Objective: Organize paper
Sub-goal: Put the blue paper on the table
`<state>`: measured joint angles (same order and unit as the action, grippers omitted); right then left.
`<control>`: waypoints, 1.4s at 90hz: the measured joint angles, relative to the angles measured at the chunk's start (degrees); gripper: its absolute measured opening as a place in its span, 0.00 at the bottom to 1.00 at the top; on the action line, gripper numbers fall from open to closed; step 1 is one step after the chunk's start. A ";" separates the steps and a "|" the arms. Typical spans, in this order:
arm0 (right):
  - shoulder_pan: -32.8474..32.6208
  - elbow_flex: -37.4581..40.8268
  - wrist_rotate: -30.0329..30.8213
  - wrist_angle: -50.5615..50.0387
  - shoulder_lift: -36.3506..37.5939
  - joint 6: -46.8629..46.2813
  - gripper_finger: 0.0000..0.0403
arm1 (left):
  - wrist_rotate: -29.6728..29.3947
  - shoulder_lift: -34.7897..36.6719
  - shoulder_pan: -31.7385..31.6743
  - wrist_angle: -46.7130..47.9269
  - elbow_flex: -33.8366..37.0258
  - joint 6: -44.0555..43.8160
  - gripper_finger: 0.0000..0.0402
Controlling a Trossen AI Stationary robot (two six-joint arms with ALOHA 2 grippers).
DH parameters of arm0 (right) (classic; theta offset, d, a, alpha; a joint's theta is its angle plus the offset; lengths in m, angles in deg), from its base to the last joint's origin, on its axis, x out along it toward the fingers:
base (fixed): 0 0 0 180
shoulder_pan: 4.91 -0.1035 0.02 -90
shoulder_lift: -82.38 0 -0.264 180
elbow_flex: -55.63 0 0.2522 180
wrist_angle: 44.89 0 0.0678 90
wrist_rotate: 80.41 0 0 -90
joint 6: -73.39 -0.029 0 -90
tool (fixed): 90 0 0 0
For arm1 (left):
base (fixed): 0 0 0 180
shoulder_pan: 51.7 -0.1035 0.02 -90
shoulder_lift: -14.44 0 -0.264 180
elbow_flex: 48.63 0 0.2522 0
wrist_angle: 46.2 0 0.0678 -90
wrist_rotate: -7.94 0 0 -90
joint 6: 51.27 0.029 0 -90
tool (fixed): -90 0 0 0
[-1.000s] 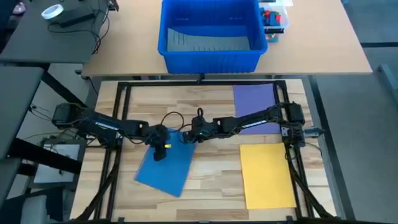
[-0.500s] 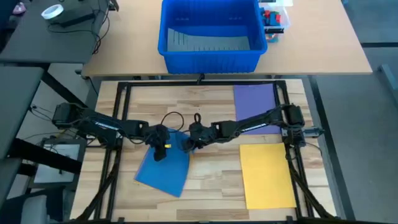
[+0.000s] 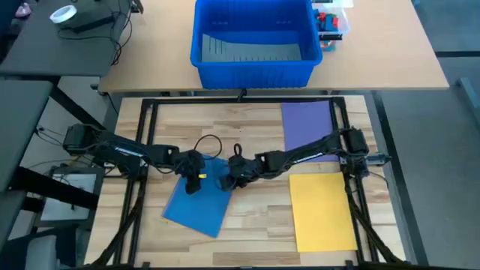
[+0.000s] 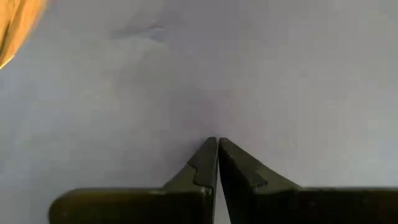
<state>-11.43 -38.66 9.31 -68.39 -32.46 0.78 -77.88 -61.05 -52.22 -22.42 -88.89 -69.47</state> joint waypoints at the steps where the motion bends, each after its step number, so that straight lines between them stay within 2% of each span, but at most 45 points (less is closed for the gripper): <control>1: 0.08 0.00 0.01 0.09 -0.10 -0.01 0.25 | 0.00 0.00 0.00 -0.01 0.00 0.00 0.00; 23: 1.14 0.02 0.38 0.35 -3.81 -1.46 0.25 | -0.01 0.02 0.00 0.05 0.00 -0.10 0.00; 46: -0.68 0.02 0.31 -12.49 -1.87 -7.43 0.25 | 0.00 0.02 0.00 0.46 0.00 -0.01 0.00; 74: -1.95 0.07 1.95 -4.07 -5.32 -12.19 0.25 | 0.00 0.02 0.00 -1.04 0.00 0.39 0.00; 126: -3.27 0.04 1.84 -5.17 -5.61 -14.41 0.25 | 0.00 0.02 0.00 -0.47 0.00 0.66 0.00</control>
<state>-14.70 -38.62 11.16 -73.56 -38.06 -13.62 -77.88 -61.03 -52.22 -22.89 -88.89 -68.82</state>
